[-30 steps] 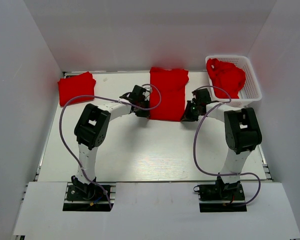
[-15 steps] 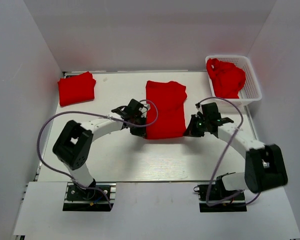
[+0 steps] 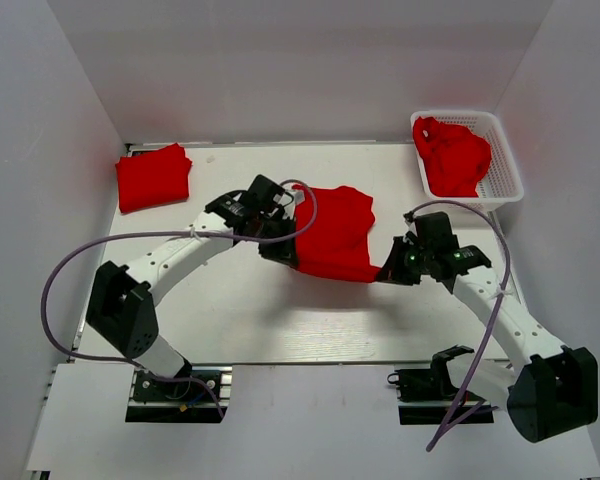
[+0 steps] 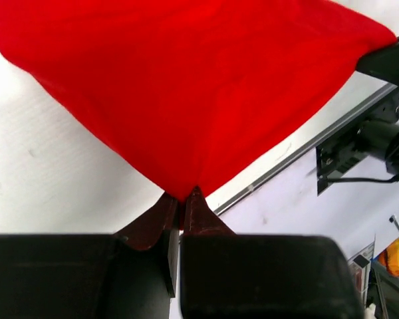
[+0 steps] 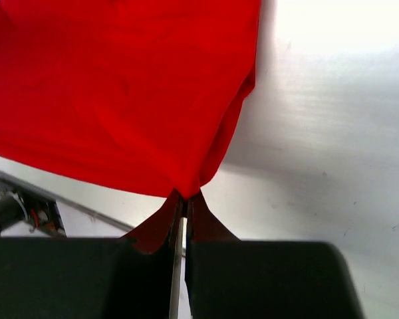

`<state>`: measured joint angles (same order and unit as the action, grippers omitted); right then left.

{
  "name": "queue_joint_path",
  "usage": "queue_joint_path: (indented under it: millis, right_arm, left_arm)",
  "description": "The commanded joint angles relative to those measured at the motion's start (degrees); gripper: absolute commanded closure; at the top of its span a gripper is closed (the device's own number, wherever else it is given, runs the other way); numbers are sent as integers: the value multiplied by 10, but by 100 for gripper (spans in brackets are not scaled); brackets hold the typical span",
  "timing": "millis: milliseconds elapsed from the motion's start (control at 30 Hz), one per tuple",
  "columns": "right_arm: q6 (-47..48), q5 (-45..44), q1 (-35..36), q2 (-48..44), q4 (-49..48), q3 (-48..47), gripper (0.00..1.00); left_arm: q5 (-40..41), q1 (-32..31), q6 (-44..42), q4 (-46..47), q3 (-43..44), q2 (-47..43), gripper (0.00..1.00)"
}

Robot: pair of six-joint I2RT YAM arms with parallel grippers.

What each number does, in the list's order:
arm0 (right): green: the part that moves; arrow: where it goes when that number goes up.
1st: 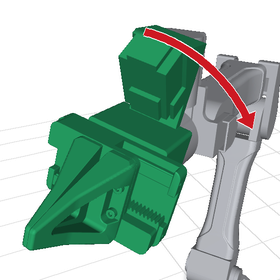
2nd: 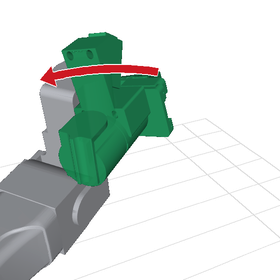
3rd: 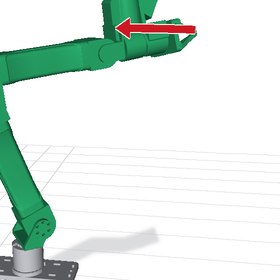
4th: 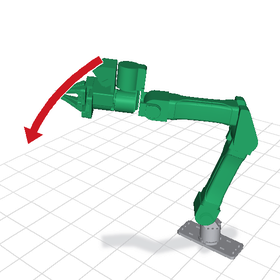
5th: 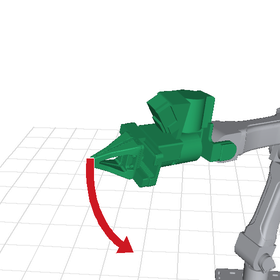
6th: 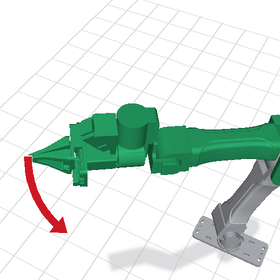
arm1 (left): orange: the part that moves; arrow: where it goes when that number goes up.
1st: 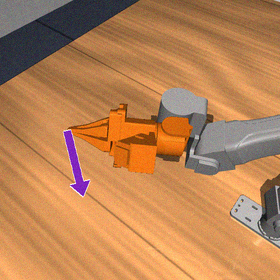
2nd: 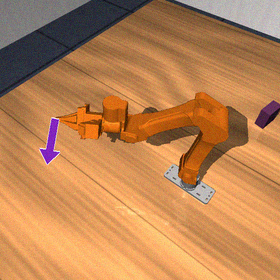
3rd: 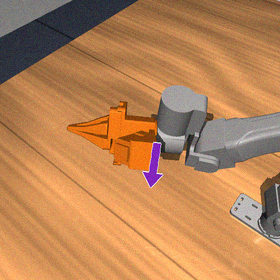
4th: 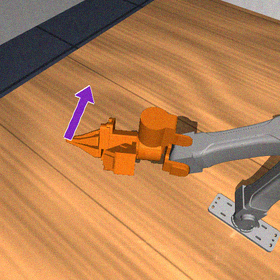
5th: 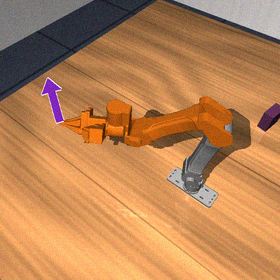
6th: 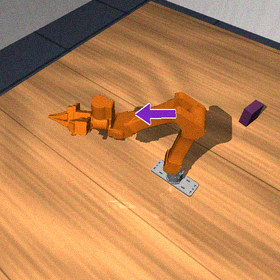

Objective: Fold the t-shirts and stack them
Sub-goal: Fold the long partially folded tshirt into a neat square

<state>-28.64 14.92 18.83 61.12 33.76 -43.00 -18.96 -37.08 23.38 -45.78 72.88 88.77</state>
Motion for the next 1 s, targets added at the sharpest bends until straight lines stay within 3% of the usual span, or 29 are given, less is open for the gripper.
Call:
queue_joint_path:
  millis: [0,233,500,967]
  right_arm:
    - [-9,-59,-5,7,-20,-45,100]
    - [10,-116,-10,79,-54,-111,100]
    - [20,-145,-18,172,-74,-200,100]
    - [39,-133,-46,295,-108,-324,100]
  left_arm:
    - [32,9,-9,-35,65,36,100]
    - [135,27,23,-83,221,137,100]
    - [142,72,23,-59,308,226,100]
    - [119,83,-46,68,386,278,100]
